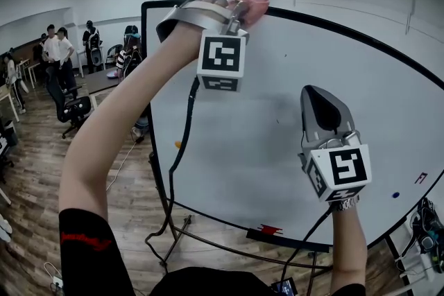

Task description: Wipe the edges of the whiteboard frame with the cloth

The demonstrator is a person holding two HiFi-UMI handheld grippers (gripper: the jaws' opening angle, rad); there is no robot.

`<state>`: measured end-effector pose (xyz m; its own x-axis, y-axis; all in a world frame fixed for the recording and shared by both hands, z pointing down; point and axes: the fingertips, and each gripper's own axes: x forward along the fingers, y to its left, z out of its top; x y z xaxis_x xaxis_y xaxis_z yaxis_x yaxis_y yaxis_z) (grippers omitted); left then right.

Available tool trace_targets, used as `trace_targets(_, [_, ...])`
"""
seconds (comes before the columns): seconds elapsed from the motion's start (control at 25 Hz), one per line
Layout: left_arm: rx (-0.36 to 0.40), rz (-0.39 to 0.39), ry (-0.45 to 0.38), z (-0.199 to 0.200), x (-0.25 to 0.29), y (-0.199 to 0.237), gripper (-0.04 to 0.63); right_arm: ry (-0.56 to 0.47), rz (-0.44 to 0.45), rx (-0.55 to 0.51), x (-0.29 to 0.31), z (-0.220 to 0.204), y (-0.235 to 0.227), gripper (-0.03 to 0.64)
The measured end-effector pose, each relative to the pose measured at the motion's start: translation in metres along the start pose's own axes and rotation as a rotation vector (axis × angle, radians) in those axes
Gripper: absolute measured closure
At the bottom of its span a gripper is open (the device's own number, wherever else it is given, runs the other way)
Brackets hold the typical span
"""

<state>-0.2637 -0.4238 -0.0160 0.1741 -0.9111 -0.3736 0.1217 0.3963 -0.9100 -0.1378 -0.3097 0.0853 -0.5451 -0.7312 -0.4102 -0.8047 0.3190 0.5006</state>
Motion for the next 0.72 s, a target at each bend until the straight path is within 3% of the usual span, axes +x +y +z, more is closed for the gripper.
trace_targets(0.72, [-0.016, 0.005, -0.048, 0.074, 0.002, 0.019, 0.549, 0.027, -0.01, 0.013, -0.034, -0.016, -0.026, 0.615])
